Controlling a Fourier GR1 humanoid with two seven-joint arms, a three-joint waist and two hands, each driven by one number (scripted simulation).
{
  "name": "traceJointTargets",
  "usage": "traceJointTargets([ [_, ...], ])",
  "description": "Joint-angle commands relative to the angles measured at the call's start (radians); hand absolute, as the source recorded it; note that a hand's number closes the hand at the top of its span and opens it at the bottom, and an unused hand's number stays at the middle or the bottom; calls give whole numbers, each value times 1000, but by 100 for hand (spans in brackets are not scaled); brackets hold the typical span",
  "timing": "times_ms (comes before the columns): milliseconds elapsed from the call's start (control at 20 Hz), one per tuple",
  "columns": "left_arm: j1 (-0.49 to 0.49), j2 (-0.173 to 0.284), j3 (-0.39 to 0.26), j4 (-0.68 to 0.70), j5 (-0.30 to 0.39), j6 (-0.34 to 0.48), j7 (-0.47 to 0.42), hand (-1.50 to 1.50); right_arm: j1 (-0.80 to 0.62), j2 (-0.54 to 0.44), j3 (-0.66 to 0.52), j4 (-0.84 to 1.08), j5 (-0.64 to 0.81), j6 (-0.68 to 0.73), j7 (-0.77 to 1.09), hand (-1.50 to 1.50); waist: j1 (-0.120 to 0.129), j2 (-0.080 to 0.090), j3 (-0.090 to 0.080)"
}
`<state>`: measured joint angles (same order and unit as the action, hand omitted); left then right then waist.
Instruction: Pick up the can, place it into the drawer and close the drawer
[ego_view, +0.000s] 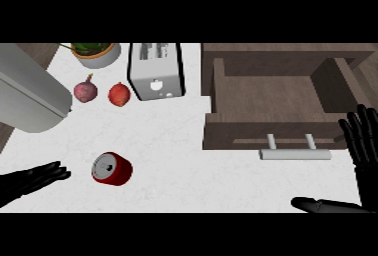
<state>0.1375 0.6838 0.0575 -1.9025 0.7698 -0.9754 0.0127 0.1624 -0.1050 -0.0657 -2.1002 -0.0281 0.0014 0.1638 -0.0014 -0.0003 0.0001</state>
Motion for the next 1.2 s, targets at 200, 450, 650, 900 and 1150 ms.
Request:
traceJointTargets([
  [200,-70,-41,6,97,-11,-33,84,-150,77,-23,-100,45,-85,87,-97,-150,-3,0,0],
  [450,-138,-99,48,177,-48,-81,88,-150,86,44,-9,25,20,49,-101,-150,-2,0,0],
  [650,-189,-224,-24,209,-178,-41,109,-150,51,-8,-74,45,-37,101,-89,-150,-3,1,0],
  [900,-148,-221,42,241,-190,-121,79,-150,44,-36,-162,38,-97,128,-59,-150,0,0,0],
  [1150,-171,-346,83,353,-462,-201,-67,-150,144,35,-98,21,-31,135,-155,-150,-4,0,-1],
])
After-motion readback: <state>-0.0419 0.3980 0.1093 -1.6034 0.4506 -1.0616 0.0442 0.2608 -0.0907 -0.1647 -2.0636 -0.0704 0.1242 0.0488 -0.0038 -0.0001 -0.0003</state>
